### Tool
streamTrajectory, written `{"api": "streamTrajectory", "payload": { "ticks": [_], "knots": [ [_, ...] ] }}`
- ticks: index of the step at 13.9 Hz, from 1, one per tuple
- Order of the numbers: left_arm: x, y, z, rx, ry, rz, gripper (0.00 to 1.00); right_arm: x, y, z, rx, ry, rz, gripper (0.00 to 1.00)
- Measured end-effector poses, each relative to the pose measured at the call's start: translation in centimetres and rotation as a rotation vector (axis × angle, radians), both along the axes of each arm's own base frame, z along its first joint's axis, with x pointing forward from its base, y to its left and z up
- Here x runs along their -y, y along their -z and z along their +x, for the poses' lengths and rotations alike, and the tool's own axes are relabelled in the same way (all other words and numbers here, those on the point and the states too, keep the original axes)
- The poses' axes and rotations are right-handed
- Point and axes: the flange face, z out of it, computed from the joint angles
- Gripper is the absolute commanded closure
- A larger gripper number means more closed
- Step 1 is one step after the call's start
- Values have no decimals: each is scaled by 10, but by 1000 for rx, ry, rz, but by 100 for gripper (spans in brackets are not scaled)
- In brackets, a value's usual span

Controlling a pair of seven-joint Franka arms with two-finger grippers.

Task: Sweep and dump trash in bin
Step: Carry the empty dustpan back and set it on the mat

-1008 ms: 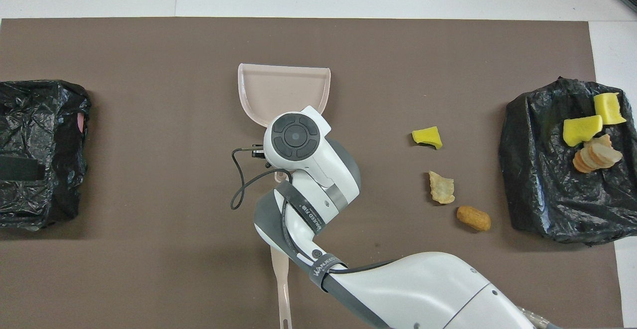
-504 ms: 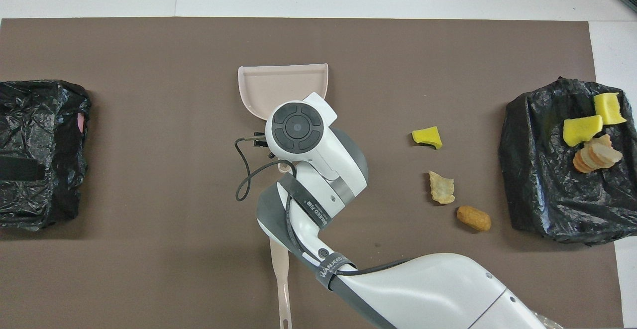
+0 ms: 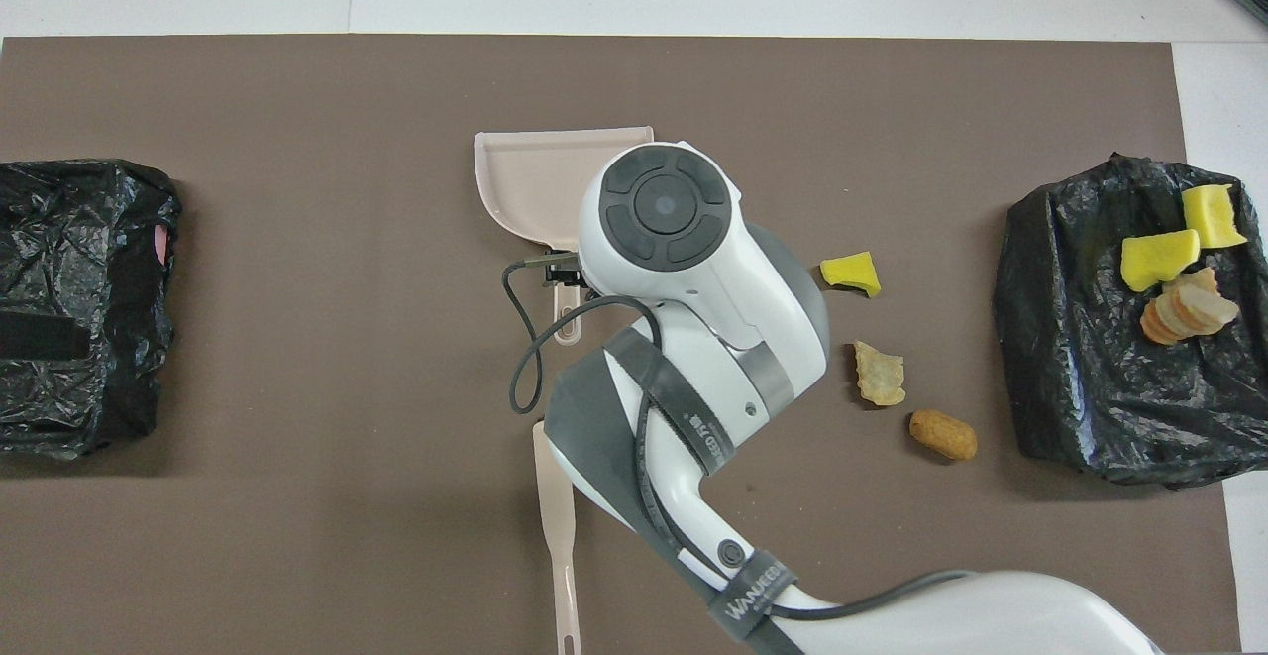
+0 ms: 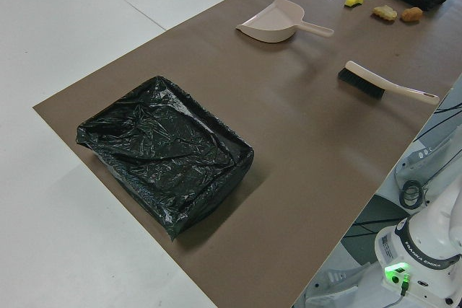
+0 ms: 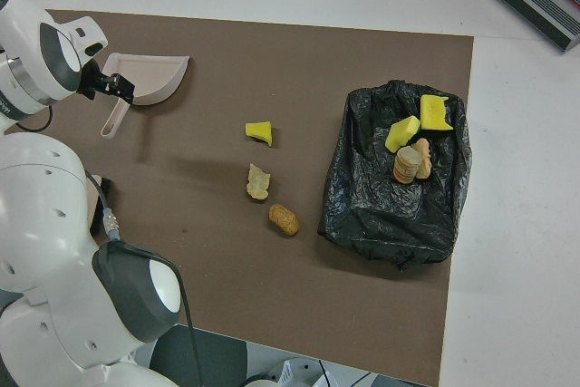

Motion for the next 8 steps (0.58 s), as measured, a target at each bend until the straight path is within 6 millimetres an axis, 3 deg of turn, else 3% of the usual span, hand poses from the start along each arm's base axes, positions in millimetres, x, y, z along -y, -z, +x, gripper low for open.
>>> {"api": "streamTrajectory", "payload": {
  "ticks": [3, 5, 8],
  "knots": [
    [0, 0, 0, 0, 0, 0, 0, 31, -23, -8, -64, -9, -34, 0],
    [0, 0, 0, 0, 0, 0, 0, 50, -24, -17, -139, -30, -74, 0],
    [0, 0, 0, 0, 0, 0, 0, 57, -19, -49, -181, -49, -87, 0]
  ]
}}
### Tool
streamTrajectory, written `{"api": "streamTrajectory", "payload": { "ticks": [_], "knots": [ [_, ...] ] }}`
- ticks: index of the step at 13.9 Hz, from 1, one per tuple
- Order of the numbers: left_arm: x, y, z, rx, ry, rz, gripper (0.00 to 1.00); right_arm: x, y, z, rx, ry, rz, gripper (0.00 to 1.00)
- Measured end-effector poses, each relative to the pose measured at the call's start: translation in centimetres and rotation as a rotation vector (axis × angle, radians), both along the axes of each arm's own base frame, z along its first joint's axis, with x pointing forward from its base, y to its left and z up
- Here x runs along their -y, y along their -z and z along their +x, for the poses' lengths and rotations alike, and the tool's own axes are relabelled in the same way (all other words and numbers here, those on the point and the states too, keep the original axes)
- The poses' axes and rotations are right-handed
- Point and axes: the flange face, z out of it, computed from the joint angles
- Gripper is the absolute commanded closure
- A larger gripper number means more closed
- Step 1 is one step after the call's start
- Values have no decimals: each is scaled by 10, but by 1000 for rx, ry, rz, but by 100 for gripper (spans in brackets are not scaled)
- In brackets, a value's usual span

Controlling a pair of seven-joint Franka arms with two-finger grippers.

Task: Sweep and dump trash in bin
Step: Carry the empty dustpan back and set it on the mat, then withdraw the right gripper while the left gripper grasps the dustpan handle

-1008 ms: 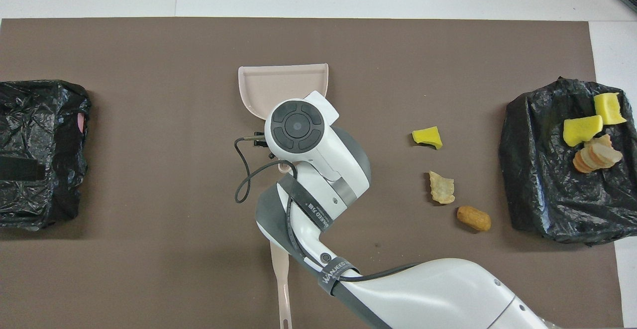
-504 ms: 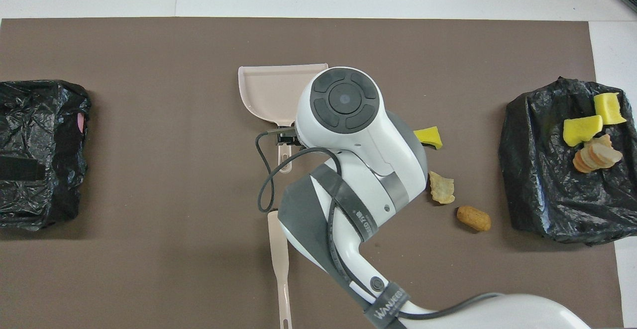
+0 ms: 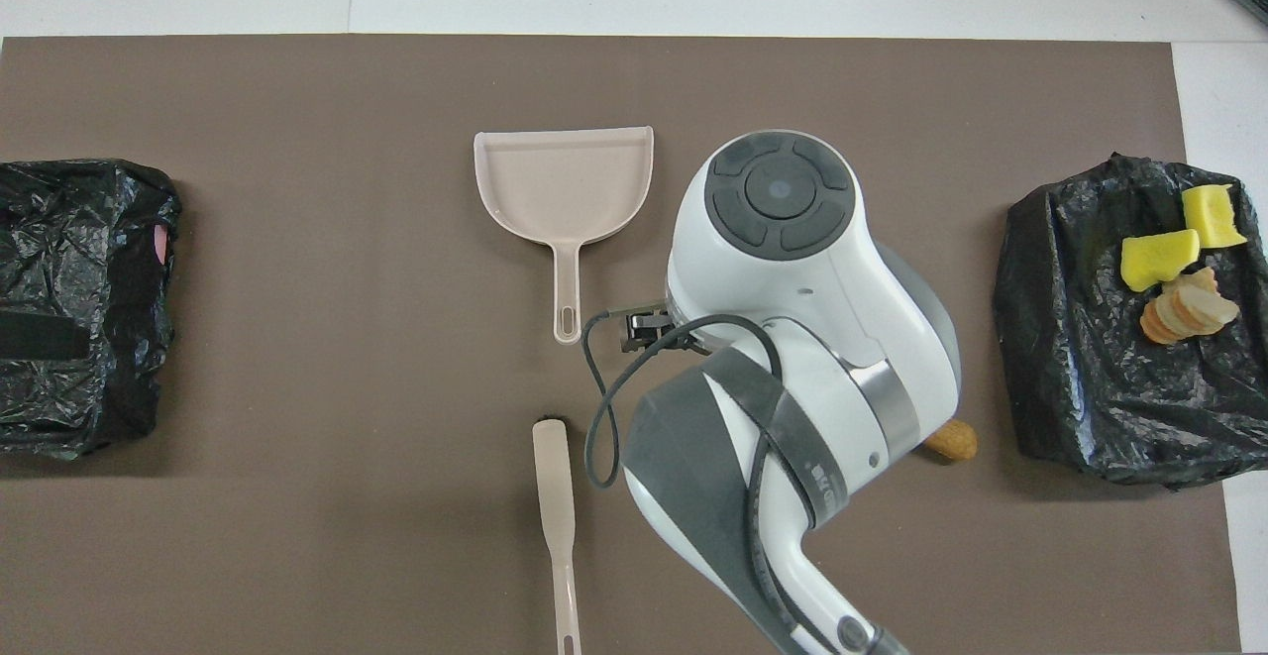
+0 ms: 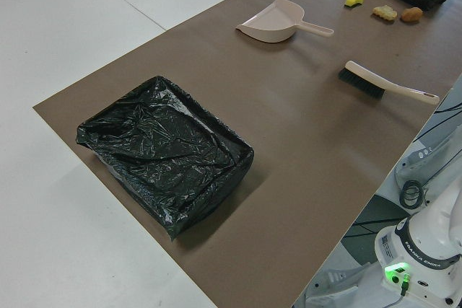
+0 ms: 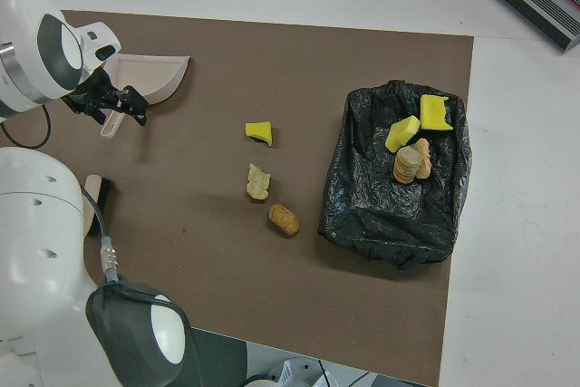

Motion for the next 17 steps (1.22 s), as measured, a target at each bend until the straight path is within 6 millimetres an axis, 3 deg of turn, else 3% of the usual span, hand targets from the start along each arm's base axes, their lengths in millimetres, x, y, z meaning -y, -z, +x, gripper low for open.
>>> {"api": "streamTrajectory", "payload": {
  "ticks": [8, 13, 15, 17],
  "knots": [
    [0, 0, 0, 0, 0, 0, 0, 8, 53, -99, 34, 3, 88, 0],
    [3, 0, 0, 0, 6, 0, 0, -9, 80, -146, 74, 16, 105, 0],
    [24, 3, -2, -7, 47, 0, 0, -12, 89, -153, 80, 12, 107, 0],
    [64, 19, -6, -35, 122, 0, 0, -20, 97, -160, 87, 20, 114, 0]
  ]
}}
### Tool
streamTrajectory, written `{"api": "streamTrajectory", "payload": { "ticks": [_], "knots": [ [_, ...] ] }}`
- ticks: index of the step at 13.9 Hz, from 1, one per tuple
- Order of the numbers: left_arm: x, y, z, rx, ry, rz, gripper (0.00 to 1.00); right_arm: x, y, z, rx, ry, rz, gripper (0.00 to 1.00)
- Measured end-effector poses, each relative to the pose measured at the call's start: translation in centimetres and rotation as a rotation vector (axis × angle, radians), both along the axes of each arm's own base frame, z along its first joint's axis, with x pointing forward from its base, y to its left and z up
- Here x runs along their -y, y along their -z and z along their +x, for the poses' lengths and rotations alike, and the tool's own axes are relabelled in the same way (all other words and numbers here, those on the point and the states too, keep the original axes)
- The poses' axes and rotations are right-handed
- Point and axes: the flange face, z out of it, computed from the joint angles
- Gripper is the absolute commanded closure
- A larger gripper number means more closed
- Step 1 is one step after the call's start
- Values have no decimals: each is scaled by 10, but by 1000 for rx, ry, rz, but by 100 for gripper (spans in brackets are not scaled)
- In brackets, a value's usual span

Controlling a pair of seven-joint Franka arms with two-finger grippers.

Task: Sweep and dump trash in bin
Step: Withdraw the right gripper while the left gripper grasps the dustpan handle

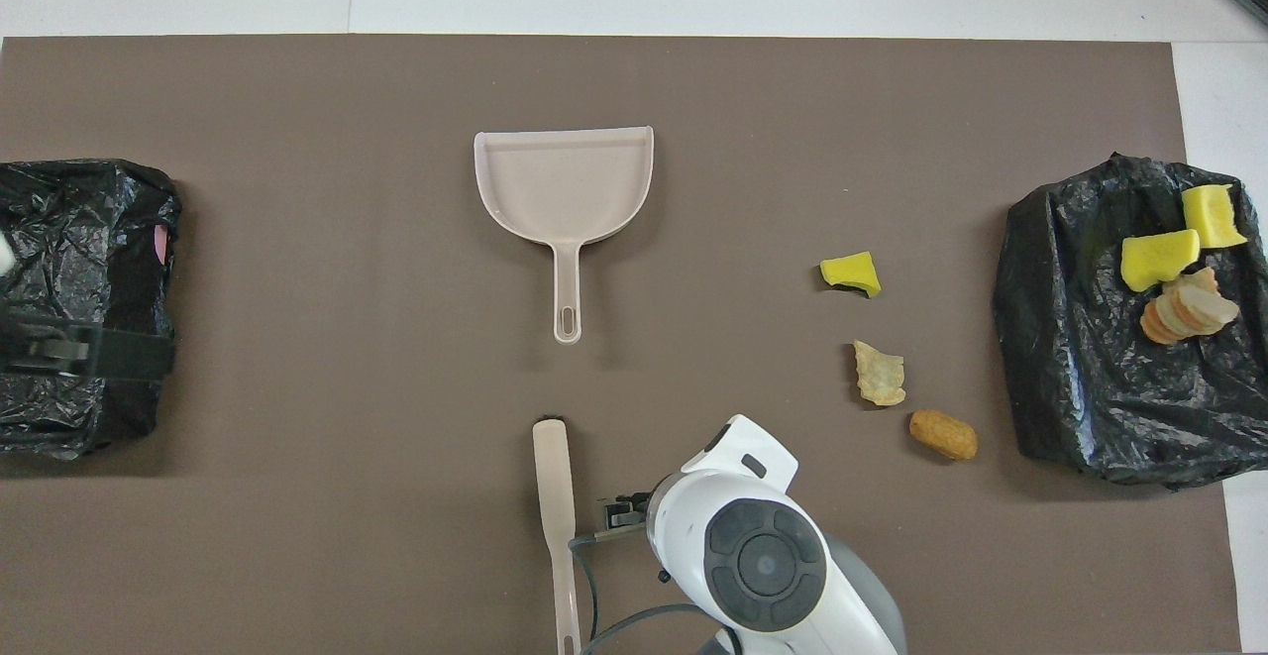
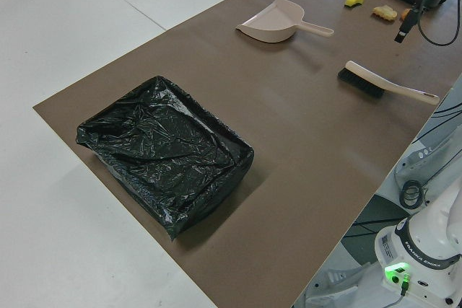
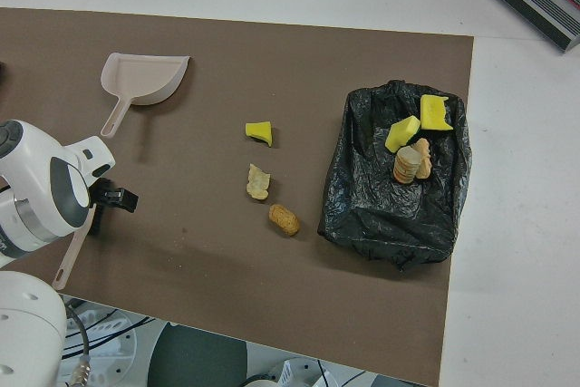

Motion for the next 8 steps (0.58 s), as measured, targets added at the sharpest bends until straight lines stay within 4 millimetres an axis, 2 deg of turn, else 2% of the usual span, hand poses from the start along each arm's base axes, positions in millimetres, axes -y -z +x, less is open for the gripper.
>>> {"api": "streamTrajectory", "payload": {
  "ticks": [2, 5, 6, 8],
  "knots": [
    [51, 29, 7, 23, -6, -17, 0, -25, 18, -18, 14, 20, 20, 0],
    [130, 82, 38, 99, -115, -79, 0, -61, 44, -52, -4, 44, 19, 0],
    [155, 101, 44, 102, -115, -91, 0, -69, 46, -62, -9, 48, 18, 0],
    [187, 127, 46, 86, -91, -94, 0, -80, 47, -77, -11, 47, 18, 0]
  ]
}}
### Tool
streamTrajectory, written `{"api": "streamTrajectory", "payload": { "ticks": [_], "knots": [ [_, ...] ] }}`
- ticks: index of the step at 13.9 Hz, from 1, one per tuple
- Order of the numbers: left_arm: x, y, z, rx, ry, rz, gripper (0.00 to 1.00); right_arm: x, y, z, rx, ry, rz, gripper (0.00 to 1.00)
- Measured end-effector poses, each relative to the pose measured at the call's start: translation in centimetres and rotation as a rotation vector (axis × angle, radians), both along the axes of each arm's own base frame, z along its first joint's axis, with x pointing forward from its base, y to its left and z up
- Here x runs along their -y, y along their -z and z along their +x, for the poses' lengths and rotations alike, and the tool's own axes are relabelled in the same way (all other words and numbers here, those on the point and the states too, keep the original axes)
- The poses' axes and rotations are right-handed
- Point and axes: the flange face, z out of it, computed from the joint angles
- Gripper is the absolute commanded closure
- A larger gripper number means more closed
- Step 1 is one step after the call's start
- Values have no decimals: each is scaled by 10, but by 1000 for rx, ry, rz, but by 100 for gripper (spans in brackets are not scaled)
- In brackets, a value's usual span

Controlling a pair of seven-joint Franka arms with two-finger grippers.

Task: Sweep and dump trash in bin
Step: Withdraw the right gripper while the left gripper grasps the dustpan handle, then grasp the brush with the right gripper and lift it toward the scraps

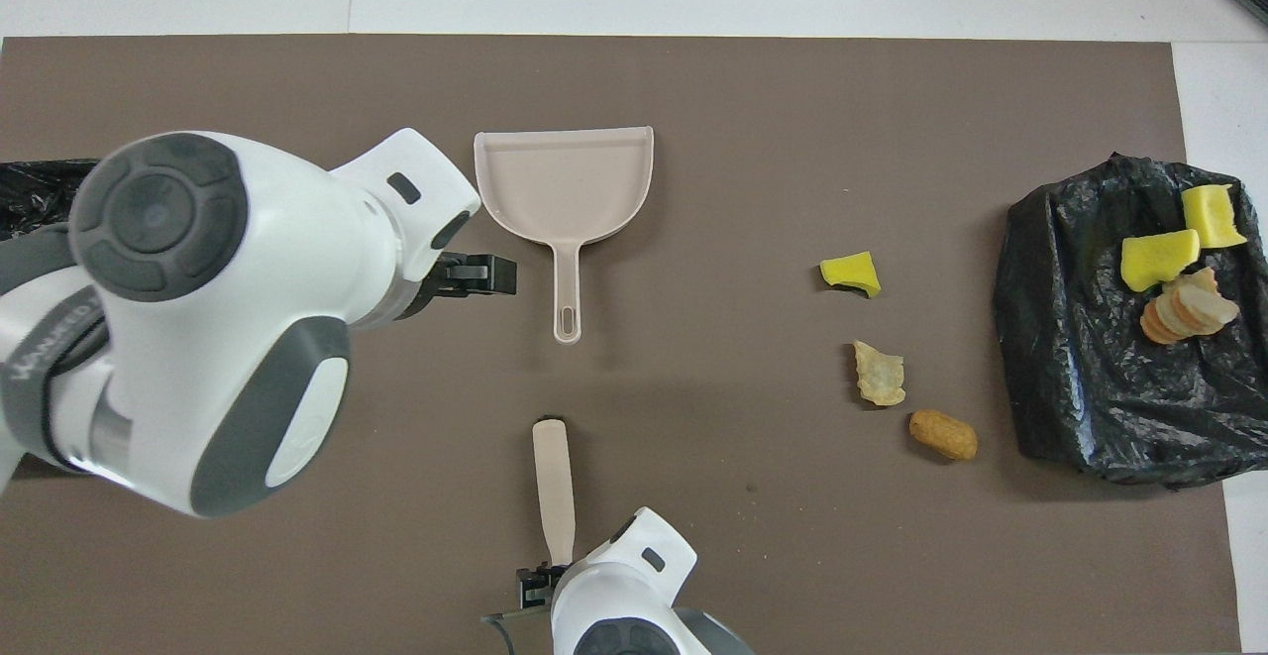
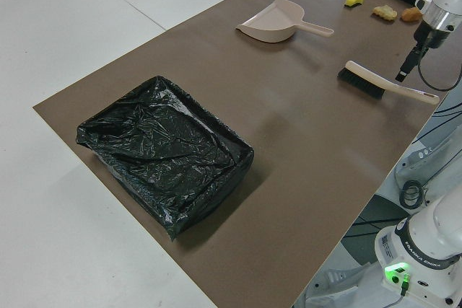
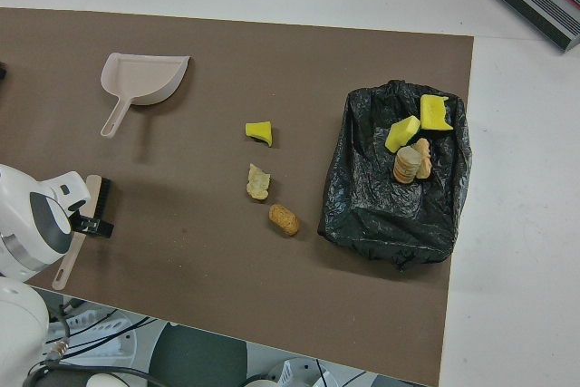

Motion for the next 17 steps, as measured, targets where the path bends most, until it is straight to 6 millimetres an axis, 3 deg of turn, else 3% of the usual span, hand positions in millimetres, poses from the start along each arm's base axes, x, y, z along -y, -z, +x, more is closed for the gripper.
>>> {"api": "streamTrajectory", "payload": {
  "ticks": [2, 5, 8, 11, 12, 17],
  "knots": [
    [26, 22, 0, -9, 16, -3, 0, -11, 4, -16, -1, -4, -10, 0],
    [67, 67, -1, -30, 16, -9, 0, -20, 12, -31, -8, -17, -27, 21],
    [95, 99, -5, -40, 11, -14, 0, -23, 22, -36, -20, -28, -44, 52],
    [98, 114, -6, -47, 13, -11, 0, -23, 23, -35, -20, -26, -45, 96],
    [97, 121, -8, -57, 14, -4, 0, -23, 23, -35, -20, -26, -44, 100],
    [83, 146, -14, -85, 1, 20, 0, -21, 21, -27, -19, -5, -42, 100]
  ]
}}
